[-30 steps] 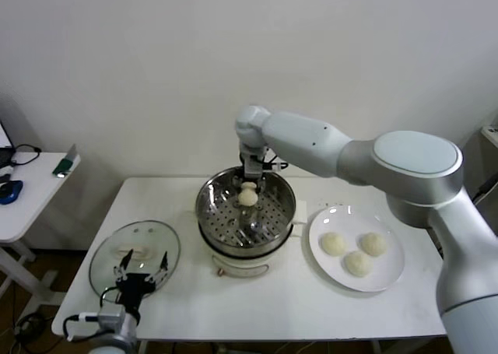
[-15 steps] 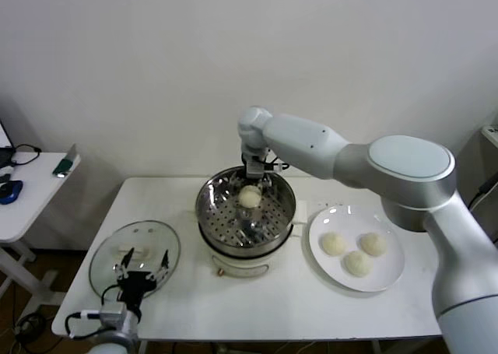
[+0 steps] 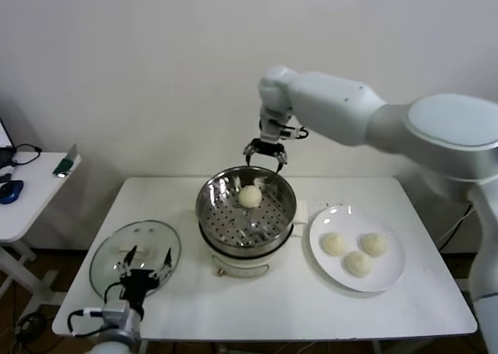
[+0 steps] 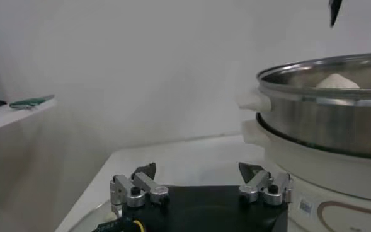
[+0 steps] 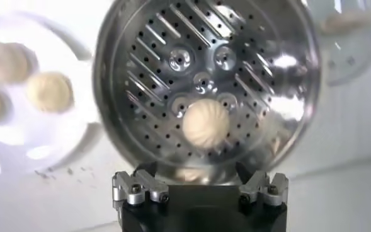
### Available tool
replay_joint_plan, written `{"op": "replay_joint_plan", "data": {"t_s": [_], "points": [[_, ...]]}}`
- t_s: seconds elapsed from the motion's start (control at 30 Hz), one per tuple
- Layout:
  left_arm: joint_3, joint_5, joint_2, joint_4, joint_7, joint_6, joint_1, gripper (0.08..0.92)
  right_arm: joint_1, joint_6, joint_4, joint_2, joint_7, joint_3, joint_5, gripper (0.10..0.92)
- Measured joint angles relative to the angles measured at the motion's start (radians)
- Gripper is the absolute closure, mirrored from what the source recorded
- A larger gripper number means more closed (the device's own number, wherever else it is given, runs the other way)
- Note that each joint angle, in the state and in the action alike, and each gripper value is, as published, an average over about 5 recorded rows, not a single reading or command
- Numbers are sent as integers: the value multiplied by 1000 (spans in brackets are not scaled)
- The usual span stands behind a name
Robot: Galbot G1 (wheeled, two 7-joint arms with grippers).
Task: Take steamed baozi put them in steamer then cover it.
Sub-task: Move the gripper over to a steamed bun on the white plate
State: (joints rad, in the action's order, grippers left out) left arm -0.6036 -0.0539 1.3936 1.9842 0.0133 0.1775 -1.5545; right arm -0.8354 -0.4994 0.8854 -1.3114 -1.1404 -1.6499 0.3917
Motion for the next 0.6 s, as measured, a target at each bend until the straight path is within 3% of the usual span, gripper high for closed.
{"op": "replay_joint_plan", "data": {"t_s": [0.3,0.6], "points": [[-2,-2,7,6,0,0,4,177,-166,307,254,228,53,-244,268,203],[-11,-10,4,18,1,-5,2,177,-202,552,494,394,179,-368,368,203]]}}
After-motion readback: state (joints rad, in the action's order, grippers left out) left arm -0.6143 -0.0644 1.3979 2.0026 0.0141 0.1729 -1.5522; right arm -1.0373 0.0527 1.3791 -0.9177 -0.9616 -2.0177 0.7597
